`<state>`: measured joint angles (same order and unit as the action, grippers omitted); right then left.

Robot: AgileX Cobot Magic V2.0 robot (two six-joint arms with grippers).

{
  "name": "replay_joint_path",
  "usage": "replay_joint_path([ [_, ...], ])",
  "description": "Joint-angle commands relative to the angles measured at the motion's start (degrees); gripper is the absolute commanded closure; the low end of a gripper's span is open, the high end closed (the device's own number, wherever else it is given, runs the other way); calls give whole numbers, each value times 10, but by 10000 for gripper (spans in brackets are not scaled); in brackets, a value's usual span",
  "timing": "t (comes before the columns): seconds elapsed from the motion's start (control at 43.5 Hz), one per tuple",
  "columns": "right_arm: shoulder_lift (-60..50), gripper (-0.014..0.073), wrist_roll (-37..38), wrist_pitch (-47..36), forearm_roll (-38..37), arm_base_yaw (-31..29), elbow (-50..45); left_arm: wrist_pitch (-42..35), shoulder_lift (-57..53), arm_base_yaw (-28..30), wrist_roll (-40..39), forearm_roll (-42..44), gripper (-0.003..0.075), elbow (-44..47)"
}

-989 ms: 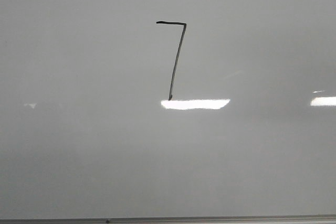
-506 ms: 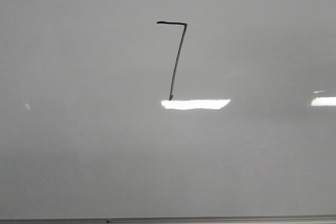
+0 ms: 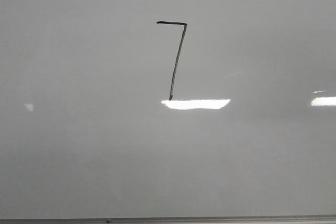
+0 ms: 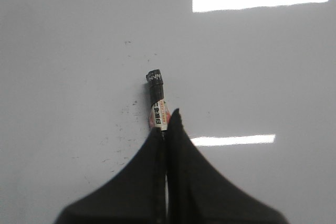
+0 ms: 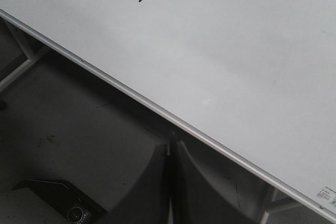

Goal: Write number 7 on whiteboard

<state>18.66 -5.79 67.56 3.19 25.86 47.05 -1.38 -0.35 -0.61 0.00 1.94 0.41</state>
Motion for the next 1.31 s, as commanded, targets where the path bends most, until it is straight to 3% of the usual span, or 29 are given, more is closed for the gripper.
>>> replay_joint_path([
  [0.0, 7, 661, -1, -35, -5, -3, 11, -47, -9, -3, 0, -5, 741, 7],
  [0.644, -1, 661, -2, -44, -18, -18, 6, -47, -9, -3, 0, -5, 741, 7],
  [0.782, -26, 661, -2, -157, -18, -91, -57, -47, -8, -3, 0, -5, 741, 7],
  [1.012, -106, 661, -2, -413, -18, -216, -245, -47, -8, -3, 0, -5, 741, 7],
  [1.288, -191, 661, -1, -567, -17, -232, -398, -47, -8, -3, 0, -5, 741, 7],
])
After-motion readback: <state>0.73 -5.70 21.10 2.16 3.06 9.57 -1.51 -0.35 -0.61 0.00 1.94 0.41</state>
